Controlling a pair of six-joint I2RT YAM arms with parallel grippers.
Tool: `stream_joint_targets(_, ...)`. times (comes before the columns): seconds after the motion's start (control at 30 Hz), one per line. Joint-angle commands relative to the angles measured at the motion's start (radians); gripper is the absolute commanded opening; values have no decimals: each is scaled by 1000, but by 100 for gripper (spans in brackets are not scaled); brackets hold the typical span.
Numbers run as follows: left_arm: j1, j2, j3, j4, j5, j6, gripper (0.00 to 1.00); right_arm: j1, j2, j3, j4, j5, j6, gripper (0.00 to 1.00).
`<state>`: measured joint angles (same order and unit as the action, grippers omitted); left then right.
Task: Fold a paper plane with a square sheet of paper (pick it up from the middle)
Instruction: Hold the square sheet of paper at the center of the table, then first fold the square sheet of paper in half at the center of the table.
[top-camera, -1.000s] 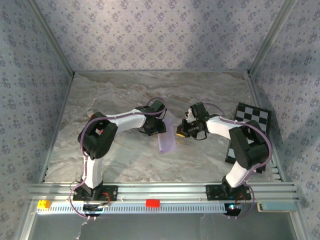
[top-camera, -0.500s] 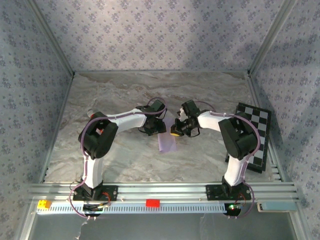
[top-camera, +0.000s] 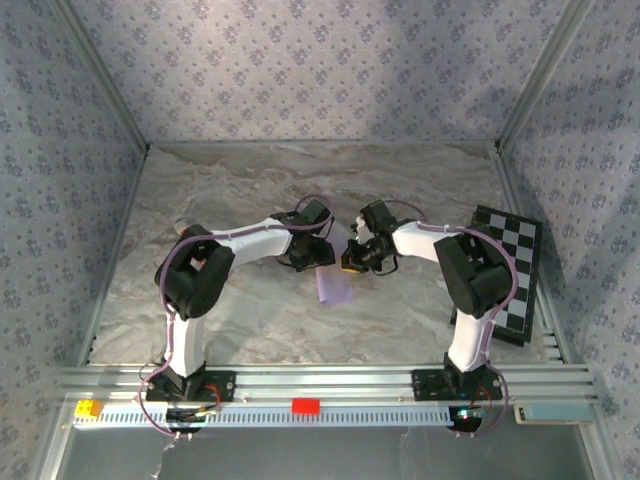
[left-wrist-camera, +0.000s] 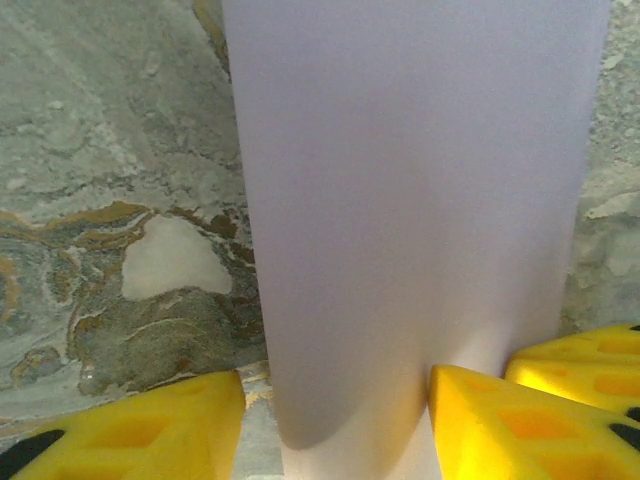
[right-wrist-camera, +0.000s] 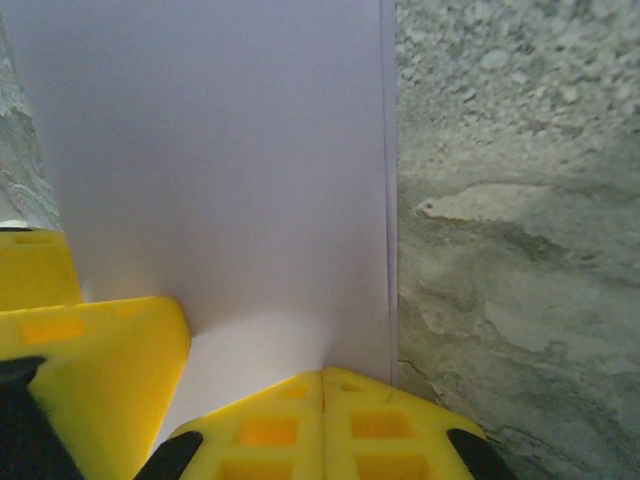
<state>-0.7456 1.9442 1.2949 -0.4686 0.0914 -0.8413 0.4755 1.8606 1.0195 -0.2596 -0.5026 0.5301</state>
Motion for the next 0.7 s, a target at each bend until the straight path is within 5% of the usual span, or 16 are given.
stream_joint_targets(0.0, 10, -92, -26, -1, -53, 33, 56, 16, 70, -45, -149, 194, -30, 6)
stream_joint_targets(0.13, 28, -182, -71, 54, -4, 27, 53, 32, 74, -27, -178, 240, -30, 5)
stream_joint_targets(0.3, 66, -231, -190, 264, 172, -15, 36, 38, 74, -27, -185, 264, -19, 5)
stream_joint_targets(0.5, 81, -173, -232, 421, 333, -46, 16, 36, 72, -33, -184, 264, -12, 5)
stream_joint_targets(0.67, 80, -127, -256, 492, 363, -65, 10, 37, 72, -35, -184, 261, -12, 4)
